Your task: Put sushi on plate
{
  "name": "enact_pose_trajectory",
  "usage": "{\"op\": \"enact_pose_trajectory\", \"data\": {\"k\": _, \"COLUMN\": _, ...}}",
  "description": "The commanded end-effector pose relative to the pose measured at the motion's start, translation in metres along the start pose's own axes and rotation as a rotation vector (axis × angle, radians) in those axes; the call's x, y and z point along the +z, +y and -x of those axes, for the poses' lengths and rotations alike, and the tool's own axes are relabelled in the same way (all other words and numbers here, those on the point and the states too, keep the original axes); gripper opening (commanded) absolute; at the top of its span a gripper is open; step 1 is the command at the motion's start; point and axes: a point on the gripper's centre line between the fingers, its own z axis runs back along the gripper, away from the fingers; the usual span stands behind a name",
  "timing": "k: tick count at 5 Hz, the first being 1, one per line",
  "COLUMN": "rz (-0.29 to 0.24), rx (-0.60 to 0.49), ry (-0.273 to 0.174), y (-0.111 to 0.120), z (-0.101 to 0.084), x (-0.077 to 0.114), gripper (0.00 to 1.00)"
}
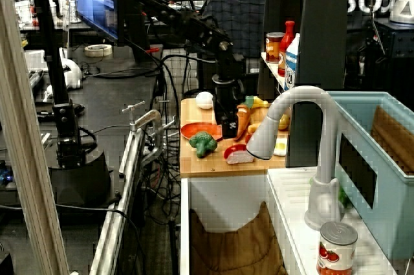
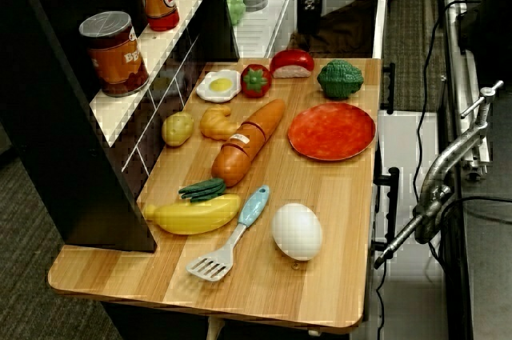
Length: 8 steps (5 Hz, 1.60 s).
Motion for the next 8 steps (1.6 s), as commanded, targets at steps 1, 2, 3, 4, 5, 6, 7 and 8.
{"op": "enact_pose_trajectory", "data": {"k": 1, "rz": -0.046, "rx": 0.004, "ry": -0.092, "y": 0.005, "z": -0.024, "x": -0.007, "gripper": 1.0}}
{"op": "enact_pose_trajectory", "data": {"k": 2, "rz": -0.05, "rx": 0.035, "ry": -0.09, "y": 0.011, "z": -0.034, "x": -0.014, "gripper": 1.0}}
{"op": "enact_pose_trajectory", "data": {"k": 3, "rz": -0.022, "rx": 0.074, "ry": -0.091, "y": 0.016, "z": -0.034, "x": -0.015, "gripper": 1.0}}
{"op": "enact_pose_trajectory", "data": {"k": 4, "rz": 0.013, "rx": 0.106, "ry": -0.073, "y": 0.012, "z": -0.029, "x": -0.013, "gripper": 1.0}}
{"op": "enact_pose_trajectory", "data": {"k": 5, "rz": 0.058, "rx": 0.123, "ry": -0.035, "y": 0.009, "z": -0.022, "x": -0.008, "gripper": 1.0}}
{"op": "enact_pose_trajectory", "data": {"k": 6, "rz": 0.082, "rx": 0.12, "ry": -0.023, "y": 0.005, "z": -0.015, "x": -0.006, "gripper": 1.0}}
{"op": "enact_pose_trajectory", "data": {"k": 7, "rz": 0.076, "rx": 0.098, "ry": -0.03, "y": 0.004, "z": -0.016, "x": -0.012, "gripper": 1.0}}
{"op": "enact_pose_trajectory", "data": {"k": 8, "rz": 0.095, "rx": 0.064, "ry": -0.081, "y": 0.004, "z": -0.021, "x": -0.023, "gripper": 1.0}}
